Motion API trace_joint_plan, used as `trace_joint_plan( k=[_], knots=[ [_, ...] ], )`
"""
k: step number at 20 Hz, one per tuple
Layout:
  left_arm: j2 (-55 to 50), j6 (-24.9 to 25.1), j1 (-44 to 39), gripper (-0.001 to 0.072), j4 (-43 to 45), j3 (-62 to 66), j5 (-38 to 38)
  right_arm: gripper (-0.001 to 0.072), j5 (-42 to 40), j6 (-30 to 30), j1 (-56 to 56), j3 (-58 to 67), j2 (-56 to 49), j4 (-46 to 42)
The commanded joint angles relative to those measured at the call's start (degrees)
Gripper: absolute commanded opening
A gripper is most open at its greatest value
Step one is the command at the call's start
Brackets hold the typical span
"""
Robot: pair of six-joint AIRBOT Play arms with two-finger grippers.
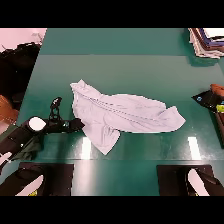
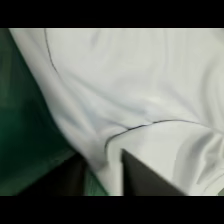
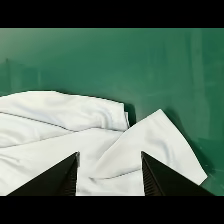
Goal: Fold the shirts.
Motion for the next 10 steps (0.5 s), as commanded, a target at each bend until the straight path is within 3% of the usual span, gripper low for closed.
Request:
trace_joint_plan(
  k=[1,5,10],
  knots=[
    [-0.04,-0.22,-0.11,0.0024,-0.11,0.22,0.28,0.0449,2.47,0.66,-0.39,-0.07,0.04,-2.27],
    [-0.02,0.46,-0.11,0.0024,0.48,5.11,-2.71,0.0450,10.01,1.75,-7.21,-6.91,0.09,-11.02],
    [-0.02,1.90,-0.11,0.0024,0.46,11.54,-5.03,0.0452,4.76,1.09,-14.40,-17.81,-1.75,-8.66]
  ],
)
